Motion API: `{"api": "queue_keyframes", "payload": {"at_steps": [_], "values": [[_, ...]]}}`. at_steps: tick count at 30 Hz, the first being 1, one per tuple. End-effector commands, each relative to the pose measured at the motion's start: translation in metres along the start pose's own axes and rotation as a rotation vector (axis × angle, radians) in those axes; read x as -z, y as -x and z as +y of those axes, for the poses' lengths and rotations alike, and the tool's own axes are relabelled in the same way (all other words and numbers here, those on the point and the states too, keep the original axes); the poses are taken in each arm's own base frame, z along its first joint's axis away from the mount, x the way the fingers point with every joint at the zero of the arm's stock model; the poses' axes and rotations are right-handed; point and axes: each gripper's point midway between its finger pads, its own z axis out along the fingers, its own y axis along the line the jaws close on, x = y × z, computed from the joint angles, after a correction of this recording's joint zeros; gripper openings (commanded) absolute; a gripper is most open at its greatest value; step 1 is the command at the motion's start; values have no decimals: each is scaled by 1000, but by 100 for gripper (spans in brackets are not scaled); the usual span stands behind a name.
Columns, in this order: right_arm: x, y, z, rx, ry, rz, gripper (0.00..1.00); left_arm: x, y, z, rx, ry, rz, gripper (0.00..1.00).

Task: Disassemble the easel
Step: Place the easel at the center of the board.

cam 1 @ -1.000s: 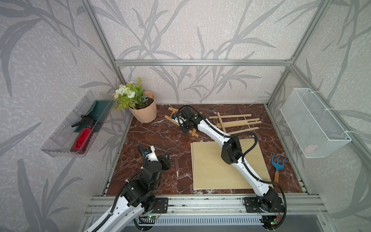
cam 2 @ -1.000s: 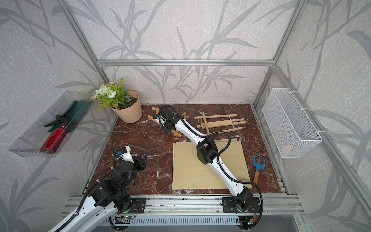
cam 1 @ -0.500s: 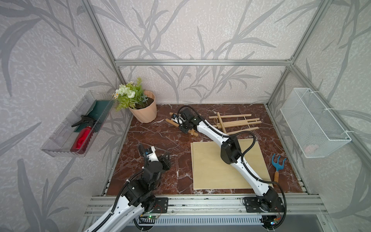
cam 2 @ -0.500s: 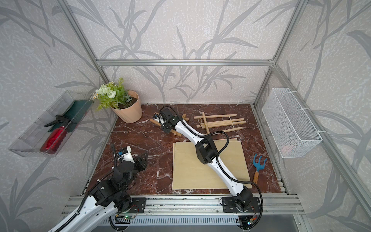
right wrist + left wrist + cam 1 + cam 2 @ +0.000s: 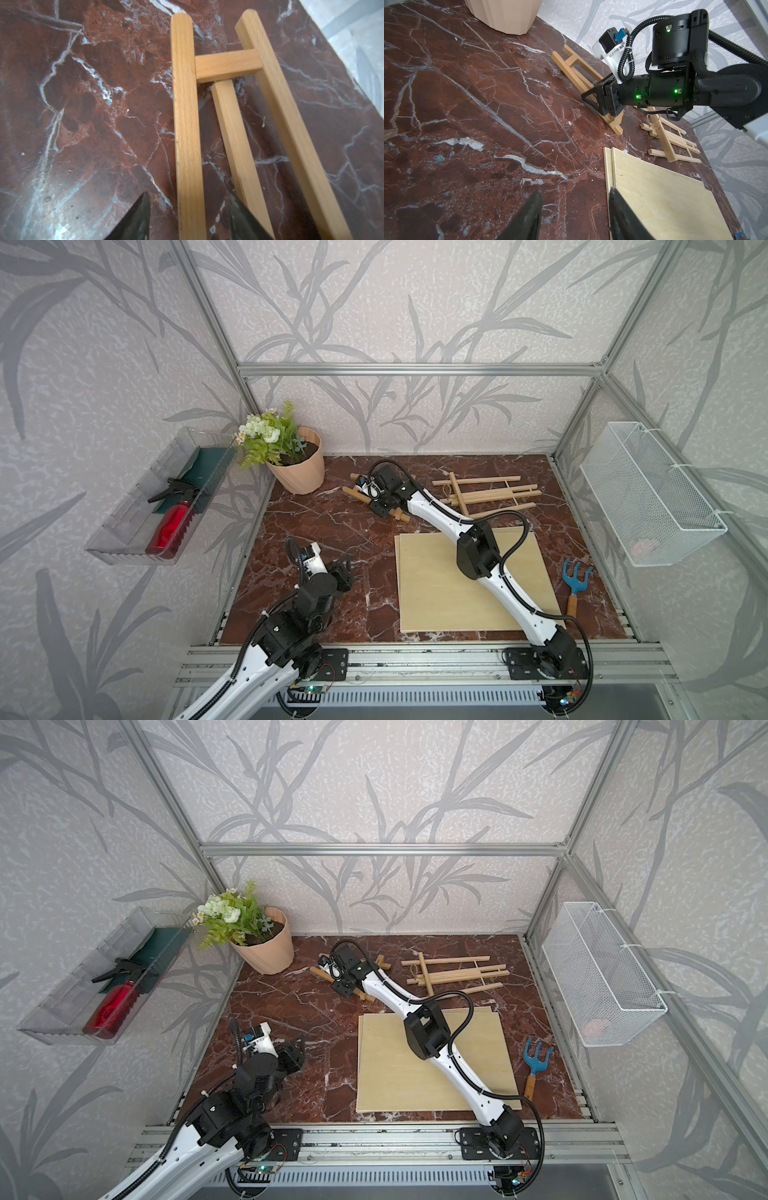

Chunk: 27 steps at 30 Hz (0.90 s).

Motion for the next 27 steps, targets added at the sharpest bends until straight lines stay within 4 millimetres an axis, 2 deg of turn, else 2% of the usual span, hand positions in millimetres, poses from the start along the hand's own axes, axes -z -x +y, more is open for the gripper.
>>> {"api": "queue_keyframes", "payload": {"at_steps": [1, 4, 10, 11, 12, 15, 19, 22, 24, 27], "values": [[47, 44, 2, -32, -3, -101, 69, 0, 2, 13, -22, 62, -25, 54], [68, 58, 4, -49, -10, -143, 76, 0, 3, 16, -18, 71, -38, 59], [121, 77, 9, -67, -30, -278, 81, -3, -3, 20, 31, 67, -40, 68], [132, 78, 6, -65, -55, -317, 85, -4, -4, 20, 37, 68, -42, 70], [143, 79, 3, -68, -81, -353, 96, -4, -4, 20, 45, 66, -43, 73], [188, 81, -15, -97, -212, -511, 99, -7, -6, 17, 72, 53, -37, 86], [248, 68, -42, -161, -373, -689, 99, -11, -7, 4, 153, 24, -6, 99], [282, 48, -71, -285, -451, -754, 99, -15, -7, -13, 208, -4, 31, 99], [301, 32, -90, -383, -468, -786, 99, -16, 1, -27, 224, -24, 40, 100], [323, -2, -122, -530, -531, -815, 99, -13, 26, -53, 217, -49, 19, 100]]}}
